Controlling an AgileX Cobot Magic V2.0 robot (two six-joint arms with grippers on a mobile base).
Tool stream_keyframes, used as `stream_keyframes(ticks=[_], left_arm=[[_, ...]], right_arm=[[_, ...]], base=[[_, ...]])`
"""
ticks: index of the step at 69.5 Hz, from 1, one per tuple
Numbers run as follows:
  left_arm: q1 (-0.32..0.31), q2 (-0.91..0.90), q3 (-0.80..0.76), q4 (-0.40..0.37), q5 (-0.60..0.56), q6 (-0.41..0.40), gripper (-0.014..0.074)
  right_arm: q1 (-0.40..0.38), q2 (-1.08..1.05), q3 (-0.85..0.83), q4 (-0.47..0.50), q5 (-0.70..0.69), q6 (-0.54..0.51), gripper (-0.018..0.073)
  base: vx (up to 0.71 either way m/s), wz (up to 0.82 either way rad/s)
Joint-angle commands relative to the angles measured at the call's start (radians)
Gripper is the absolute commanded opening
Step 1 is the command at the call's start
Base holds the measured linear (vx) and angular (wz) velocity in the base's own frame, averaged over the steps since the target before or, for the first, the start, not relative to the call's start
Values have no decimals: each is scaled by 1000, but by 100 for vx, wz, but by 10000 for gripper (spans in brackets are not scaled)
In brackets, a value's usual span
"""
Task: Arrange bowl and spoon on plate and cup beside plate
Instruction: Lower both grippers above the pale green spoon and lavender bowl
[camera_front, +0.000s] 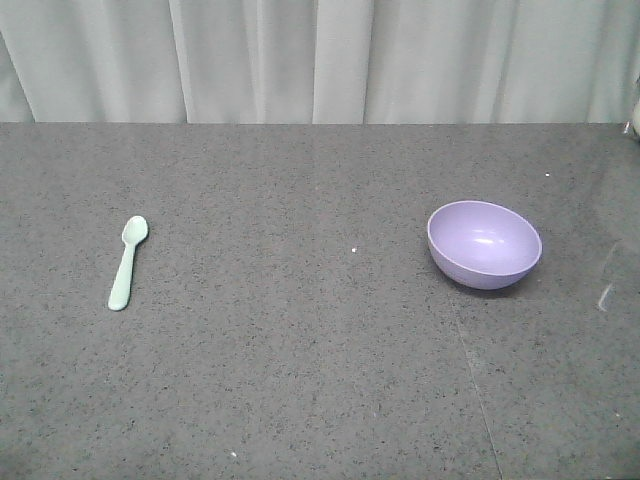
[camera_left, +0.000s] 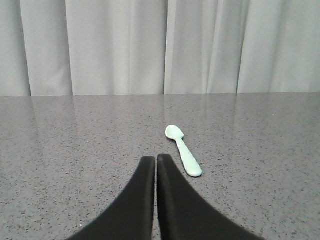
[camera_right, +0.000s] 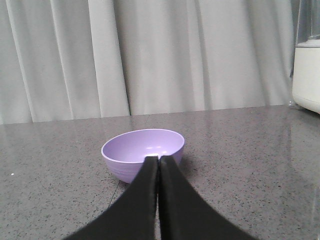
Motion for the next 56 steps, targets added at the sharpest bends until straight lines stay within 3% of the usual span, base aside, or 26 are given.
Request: stream_keyframes(ticks=[1,56], left_arm=[[1,-14,-7,-8,-69,-6,-6],[1,-14,-7,-8,-69,-6,-6]], right_arm=[[-2,-7,4,-6,-75,-3,-6],[-2,-7,4,-6,-75,-3,-6]], base=[[0,0],[0,0]])
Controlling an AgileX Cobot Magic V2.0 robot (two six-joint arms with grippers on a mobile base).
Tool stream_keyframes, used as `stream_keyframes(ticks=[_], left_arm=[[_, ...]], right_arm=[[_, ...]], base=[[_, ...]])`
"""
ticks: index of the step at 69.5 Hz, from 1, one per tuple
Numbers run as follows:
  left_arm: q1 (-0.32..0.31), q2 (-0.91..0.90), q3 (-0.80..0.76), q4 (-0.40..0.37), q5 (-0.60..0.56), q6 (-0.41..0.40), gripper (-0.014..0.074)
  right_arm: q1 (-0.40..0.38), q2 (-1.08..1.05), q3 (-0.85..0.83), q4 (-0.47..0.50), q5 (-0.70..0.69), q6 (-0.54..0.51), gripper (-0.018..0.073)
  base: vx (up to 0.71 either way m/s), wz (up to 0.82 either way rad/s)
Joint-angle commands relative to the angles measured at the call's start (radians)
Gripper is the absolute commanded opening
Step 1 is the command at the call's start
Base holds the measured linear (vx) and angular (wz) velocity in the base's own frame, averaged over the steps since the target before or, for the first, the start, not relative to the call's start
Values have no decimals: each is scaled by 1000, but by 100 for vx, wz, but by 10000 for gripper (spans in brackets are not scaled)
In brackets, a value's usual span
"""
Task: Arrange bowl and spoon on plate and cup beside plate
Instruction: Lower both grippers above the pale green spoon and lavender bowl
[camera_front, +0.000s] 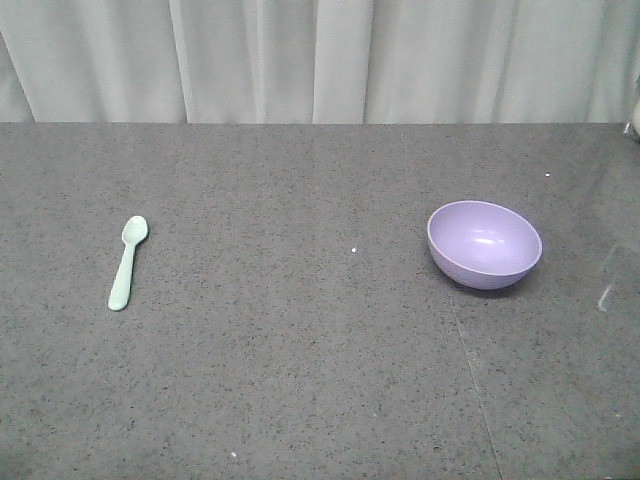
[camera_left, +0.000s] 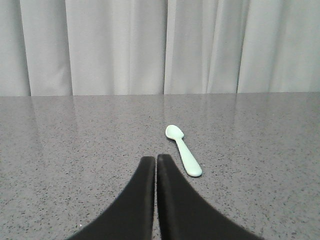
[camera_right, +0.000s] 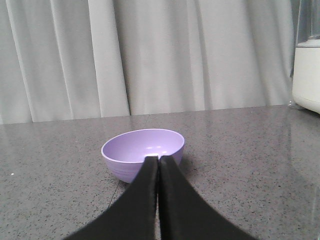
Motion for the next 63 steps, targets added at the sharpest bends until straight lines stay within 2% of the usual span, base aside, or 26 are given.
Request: stream_keyframes(ticks=[1,29,40,47,63], left_arm=[[1,-14,-7,-8,-69,-6,-6],[1,-14,-15,-8,-81,-5,-6],[1,-14,-18,-8,-142,-5,-6],[1,-12,-50,-8,-129,-28,-6],[1,86,-299,-7,44,-30,-6]], right_arm=[[-2,-7,4,-6,-75,-3,-6],[-2,-7,3,-6,-111,-4,-6],[-2,-5,-8,-6,-171,-4,-6],[-2,16,-64,-6,-106,-4,-6],[-2,170,-328,-37,186,-23,-6]], base=[[0,0],[0,0],[0,0],[0,0],[0,0]])
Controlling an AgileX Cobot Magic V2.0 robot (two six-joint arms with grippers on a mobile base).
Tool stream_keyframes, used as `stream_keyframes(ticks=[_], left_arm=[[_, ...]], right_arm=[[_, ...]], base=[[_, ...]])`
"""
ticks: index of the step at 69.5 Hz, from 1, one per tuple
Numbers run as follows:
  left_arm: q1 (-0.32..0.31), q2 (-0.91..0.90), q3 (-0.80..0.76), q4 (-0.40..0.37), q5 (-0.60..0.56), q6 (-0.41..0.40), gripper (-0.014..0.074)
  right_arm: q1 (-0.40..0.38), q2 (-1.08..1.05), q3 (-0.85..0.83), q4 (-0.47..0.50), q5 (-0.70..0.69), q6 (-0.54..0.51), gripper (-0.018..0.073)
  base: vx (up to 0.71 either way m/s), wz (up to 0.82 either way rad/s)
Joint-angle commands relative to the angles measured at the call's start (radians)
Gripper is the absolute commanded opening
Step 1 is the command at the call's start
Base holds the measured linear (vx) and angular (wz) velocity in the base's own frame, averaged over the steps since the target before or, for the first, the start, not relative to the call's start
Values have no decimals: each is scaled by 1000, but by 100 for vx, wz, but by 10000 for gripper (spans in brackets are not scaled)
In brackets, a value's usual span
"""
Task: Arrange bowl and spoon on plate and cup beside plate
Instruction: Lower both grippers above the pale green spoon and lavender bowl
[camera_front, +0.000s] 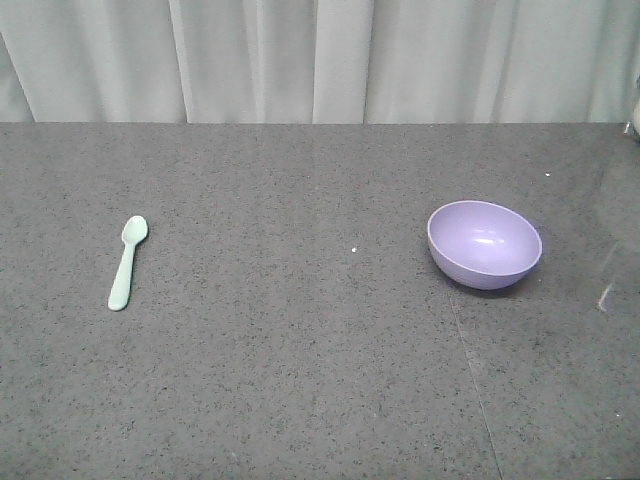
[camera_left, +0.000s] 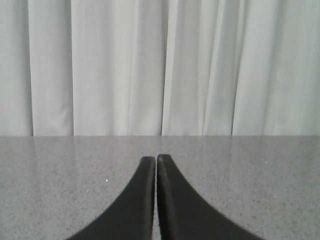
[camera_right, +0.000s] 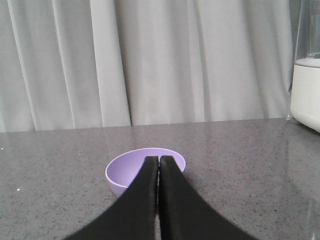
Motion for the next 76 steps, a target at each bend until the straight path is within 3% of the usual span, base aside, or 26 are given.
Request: stream_keyframes(ticks=[1,9,27,42,53,76], left_arm=[[1,80,-130,-7,-1,-8,-6],[1,222,-297,-7,132,-8,-6],[1,587,-694,-7,496,-8,-6],[1,836,-936,-7,733,-7,-6],[1,983,-1019,-7,821,3,-6],[1,1085,-1027,-7,836,2,-6]], right_arm=[[-2,86,-129,-36,53,-15,-6],[-2,207,-287,-85,193,-15,-6],[-2,491,-597,-77,536,12,-6],[-2,703,-801,-86,686,9,-6],[-2,815,-868,-86,760,8,-6],[-2,855,-870,-80,772,8,-6]], base=[[0,0],[0,0],[0,0],[0,0],[0,0],[0,0]])
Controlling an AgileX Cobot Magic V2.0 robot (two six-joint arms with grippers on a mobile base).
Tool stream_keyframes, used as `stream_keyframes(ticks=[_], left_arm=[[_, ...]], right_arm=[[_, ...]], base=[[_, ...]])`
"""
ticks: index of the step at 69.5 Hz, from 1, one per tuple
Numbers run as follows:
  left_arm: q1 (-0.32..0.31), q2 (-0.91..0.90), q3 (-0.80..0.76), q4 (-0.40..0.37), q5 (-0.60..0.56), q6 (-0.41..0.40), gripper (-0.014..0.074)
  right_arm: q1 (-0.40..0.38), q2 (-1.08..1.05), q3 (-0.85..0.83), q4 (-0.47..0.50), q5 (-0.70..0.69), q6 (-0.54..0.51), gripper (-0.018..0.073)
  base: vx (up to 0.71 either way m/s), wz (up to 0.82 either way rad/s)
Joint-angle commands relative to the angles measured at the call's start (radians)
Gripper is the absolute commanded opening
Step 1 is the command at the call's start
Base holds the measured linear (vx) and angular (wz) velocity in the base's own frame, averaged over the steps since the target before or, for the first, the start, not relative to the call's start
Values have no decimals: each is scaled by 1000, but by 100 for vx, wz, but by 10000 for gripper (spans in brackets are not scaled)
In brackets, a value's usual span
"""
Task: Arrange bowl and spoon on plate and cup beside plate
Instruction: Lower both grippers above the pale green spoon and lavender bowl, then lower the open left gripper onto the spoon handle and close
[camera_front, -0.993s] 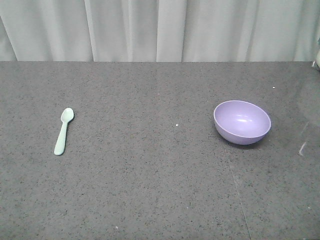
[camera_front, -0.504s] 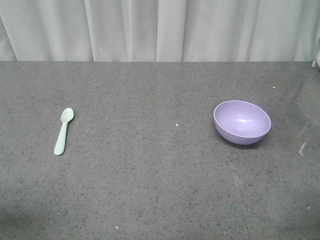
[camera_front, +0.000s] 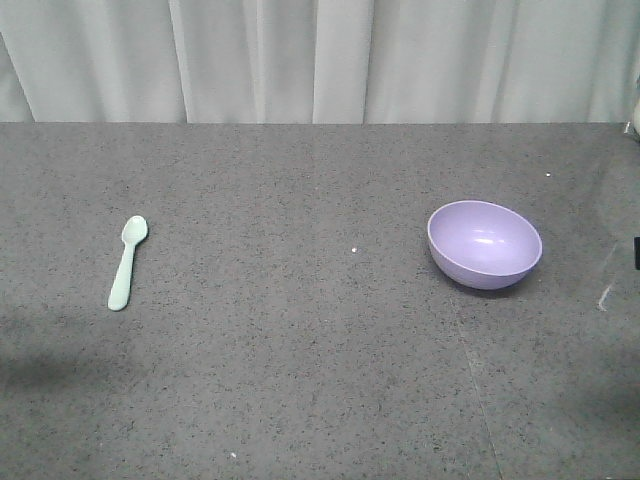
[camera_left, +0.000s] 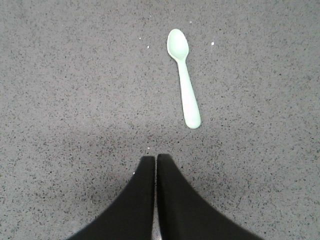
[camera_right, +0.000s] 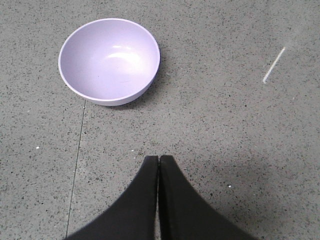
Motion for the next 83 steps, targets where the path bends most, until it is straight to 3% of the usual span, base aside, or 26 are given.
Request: stream_keyframes(ticks=[1,16,31,40,49,62,69,83], left_arm=[[1,-8,-35,-7,-48,1,-6],[1,-8,-35,-7,-46,1,-6],[1,-8,-35,-7,-42,1,23],[1,-8,-35,-7,-42,1,114],[1,-8,-35,-7,-42,1,287],[1,-8,-35,-7,-43,-35,528],[1,-8,-35,-7,-42,-31,574],[0,-8,-35,-26,-44,-14,577]], right_arm=[[-2,-7,-33,-7,-36,0,-6],[-2,-7,-33,-59,-45,-1,17],[-2,-7,-33,-58,-36,-1,146],[-2,-7,-33,-57,-33,-1,277],[-2,-7,-33,-57,-33,-1,395],[-2,-7,-33,-58,-34,-1,452],[-2,-7,-33,-58,-34,-1,452],[-2,-7,-33,-58,-34,-1,452]], base=[[0,0],[0,0],[0,0],[0,0],[0,0],[0,0],[0,0],[0,0]])
